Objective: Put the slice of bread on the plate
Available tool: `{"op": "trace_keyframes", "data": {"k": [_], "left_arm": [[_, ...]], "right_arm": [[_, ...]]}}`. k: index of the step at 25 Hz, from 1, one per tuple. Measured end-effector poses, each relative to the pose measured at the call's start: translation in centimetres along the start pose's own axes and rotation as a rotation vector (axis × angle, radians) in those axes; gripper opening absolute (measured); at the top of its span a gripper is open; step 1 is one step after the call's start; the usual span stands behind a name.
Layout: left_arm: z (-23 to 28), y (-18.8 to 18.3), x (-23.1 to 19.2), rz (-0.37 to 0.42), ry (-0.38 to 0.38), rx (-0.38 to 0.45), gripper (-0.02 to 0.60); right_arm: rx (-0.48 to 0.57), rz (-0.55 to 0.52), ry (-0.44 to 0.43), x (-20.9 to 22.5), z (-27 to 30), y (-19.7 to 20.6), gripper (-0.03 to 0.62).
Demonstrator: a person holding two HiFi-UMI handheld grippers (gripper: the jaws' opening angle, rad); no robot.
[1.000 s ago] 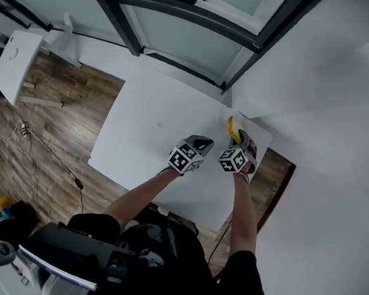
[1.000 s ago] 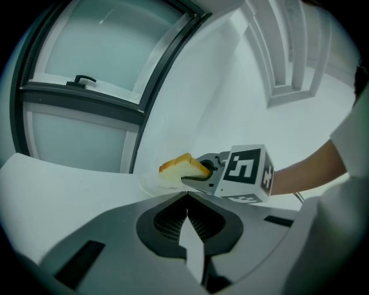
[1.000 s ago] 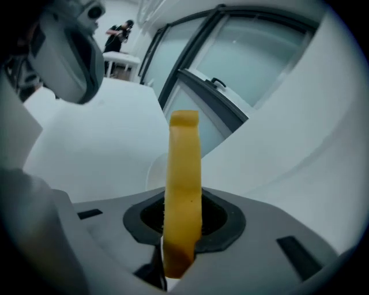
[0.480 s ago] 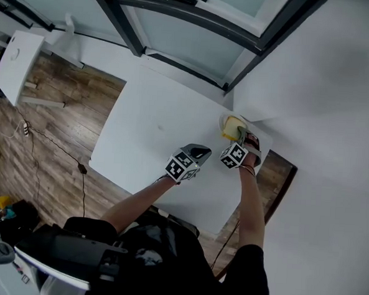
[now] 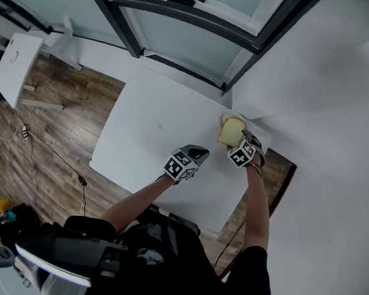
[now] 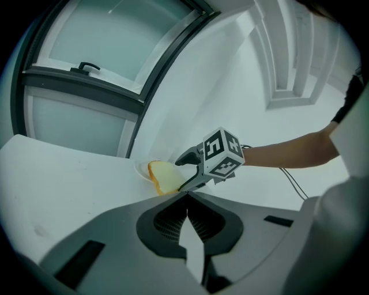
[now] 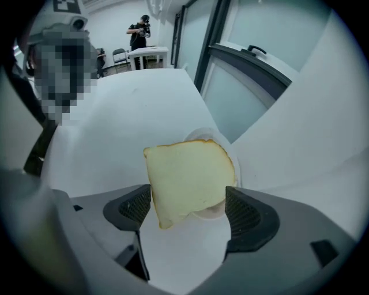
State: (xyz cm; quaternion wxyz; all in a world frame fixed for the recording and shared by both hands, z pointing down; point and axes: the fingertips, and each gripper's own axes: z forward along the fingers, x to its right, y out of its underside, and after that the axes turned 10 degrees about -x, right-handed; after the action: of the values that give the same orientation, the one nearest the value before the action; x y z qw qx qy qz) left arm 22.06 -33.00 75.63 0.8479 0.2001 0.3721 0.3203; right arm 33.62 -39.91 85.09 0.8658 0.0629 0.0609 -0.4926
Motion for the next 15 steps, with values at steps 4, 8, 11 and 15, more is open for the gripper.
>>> {"op": "trace_keyframes", "data": {"k": [4,8,11,15], "left_arm": [[-0.3,0.3,0.5,0.003,0.004,0.002,0.005],[-1.3,0.2,0.8,0.034,-0.002,0.023,0.005],[-2.6,0.5,1.0,0.031,-0.006,0.033,0.005],[-4.9,1.0,2.2,0.057,-0.004,0.052,0.005]], "right_arm": [[0.018,0.078,0.044,0.4,-0.6,0.5,0.388],[0.133,0.270,0.053,-0.3,-3.2,0.6,0.387],[0.269,0.445,0.048,-2.2,-6.8,0.5,0.376],[0.495,0.668,0.075,-4.7,-12.7,1.5,0.220]]}}
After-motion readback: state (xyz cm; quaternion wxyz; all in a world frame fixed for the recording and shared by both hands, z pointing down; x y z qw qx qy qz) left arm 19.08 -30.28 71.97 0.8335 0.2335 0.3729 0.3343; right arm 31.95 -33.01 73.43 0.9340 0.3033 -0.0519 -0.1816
